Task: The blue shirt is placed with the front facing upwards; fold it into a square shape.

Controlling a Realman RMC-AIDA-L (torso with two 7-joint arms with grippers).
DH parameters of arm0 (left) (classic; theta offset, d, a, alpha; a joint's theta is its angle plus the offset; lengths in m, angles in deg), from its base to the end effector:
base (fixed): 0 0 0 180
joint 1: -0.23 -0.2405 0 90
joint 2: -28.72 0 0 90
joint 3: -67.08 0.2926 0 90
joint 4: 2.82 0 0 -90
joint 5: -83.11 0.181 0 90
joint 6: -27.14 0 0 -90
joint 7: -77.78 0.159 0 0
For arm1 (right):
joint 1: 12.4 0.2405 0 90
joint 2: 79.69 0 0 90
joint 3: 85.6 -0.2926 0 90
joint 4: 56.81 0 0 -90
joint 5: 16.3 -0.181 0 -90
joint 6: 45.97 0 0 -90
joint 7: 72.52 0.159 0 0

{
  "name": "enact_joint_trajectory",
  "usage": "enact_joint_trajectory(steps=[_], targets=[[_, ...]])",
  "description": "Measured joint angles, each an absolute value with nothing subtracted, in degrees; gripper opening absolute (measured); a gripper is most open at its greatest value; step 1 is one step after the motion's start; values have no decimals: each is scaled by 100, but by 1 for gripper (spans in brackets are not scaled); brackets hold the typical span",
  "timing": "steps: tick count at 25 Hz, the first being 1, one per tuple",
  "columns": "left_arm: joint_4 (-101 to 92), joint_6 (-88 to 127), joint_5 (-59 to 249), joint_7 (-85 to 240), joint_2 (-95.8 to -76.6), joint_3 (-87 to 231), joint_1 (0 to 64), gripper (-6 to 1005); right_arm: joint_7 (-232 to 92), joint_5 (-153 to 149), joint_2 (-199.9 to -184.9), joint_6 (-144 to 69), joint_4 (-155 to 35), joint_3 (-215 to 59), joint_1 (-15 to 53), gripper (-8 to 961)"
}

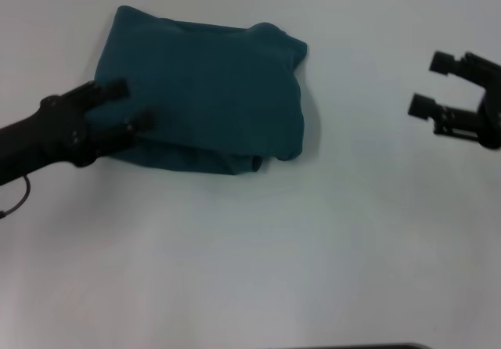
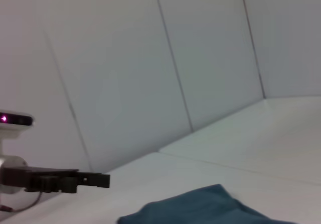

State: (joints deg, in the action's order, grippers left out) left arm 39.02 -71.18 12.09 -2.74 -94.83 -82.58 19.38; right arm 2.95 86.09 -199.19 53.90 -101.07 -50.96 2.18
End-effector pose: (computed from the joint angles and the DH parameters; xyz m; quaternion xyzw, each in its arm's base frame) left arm -0.2877 0.2718 -0.0194 -0.8744 -0.2879 -0.3538 0.1656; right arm 0.3066 0.2587 0.0146 -0.8875 0.2312 0.3397 0.2084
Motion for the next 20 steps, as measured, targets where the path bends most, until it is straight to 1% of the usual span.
enact_joint_trajectory(steps=[2, 7, 9, 11, 16, 20], targets=[[3783, -7358, 1138, -134, -9396, -8266, 1810, 863, -5, 8545, -19929, 5715, -9930, -5230, 111, 939], [3346, -8089, 1211, -37, -9019, -8234, 1704, 846, -257, 8581, -19930, 5986, -9658, -5341, 213, 940], [3178, -8193, 1299, 33, -8943, -8188, 1694, 836, -262, 8704, -19931, 5938, -9598, -5303, 301, 940], [3037, -8224, 1438, 206, -8937, -8172, 1687, 835, -273, 8792, -19930, 5922, -9511, -5299, 386, 940], [2940, -8094, 1811, 540, -9086, -8165, 1699, 832, -321, 9172, -19925, 5922, -9303, -5113, 532, 940], [2935, -8059, 1949, 615, -9109, -8163, 1689, 829, -315, 9492, -19931, 5939, -9068, -4803, 678, 940]])
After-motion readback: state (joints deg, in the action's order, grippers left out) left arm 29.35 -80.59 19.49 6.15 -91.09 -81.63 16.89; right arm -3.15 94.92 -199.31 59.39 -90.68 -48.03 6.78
